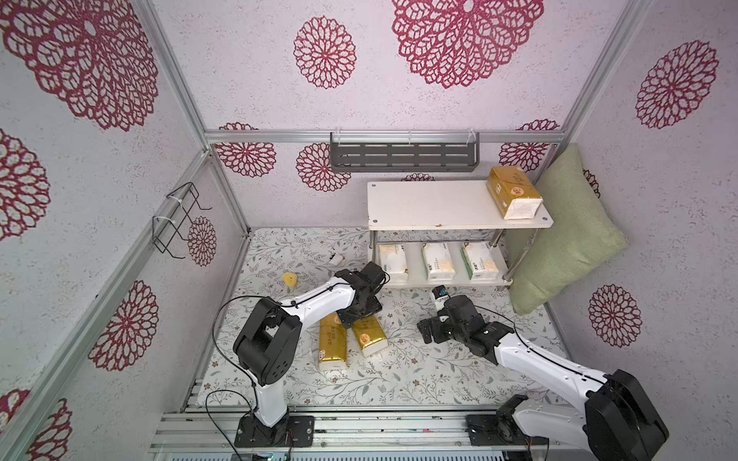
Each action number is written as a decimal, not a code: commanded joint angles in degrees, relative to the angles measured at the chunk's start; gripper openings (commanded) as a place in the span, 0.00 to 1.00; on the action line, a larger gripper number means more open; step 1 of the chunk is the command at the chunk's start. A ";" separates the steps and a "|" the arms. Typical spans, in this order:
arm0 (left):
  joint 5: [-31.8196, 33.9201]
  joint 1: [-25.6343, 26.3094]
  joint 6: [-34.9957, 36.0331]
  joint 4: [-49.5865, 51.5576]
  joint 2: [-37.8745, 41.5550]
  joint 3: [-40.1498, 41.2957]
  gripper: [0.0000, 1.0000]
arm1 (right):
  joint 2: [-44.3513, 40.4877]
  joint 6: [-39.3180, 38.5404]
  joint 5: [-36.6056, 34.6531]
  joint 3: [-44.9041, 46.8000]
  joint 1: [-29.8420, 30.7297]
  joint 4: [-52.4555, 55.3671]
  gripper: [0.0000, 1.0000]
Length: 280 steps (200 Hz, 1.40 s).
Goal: Place the tissue boxes on the shelf by color
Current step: Adjust the box of tissues at the center of the board, then pick up the box of tissues from the center of the board.
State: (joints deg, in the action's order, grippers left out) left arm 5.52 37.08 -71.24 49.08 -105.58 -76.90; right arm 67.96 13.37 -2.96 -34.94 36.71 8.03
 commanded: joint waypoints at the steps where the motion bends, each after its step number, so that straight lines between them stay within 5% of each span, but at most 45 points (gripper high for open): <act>1: 0.06 -1.81 -1.94 0.84 -1.30 -1.36 0.84 | 0.57 -1.78 1.27 -0.20 2.36 -2.40 0.99; 75: -2.00 -2.70 -5.21 -0.03 -1.24 -4.19 0.90 | 1.92 -4.74 2.49 -0.36 9.43 -11.31 0.99; 161: 7.95 -4.16 -1.12 2.21 8.91 0.45 0.94 | 9.25 -4.76 -2.42 -4.95 15.66 -15.54 0.99; 231: 23.15 -8.89 5.77 4.42 18.06 2.11 0.95 | 16.36 -0.89 -4.77 -10.09 18.61 -17.21 0.99; 280: 25.30 -12.82 7.35 4.91 22.07 5.24 0.96 | 21.47 -0.36 -4.66 -13.95 19.96 -17.72 0.99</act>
State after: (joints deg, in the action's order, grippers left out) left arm 28.12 25.85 -65.69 52.34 -85.38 -74.08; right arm 88.16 11.46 -6.26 -46.26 55.57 -8.36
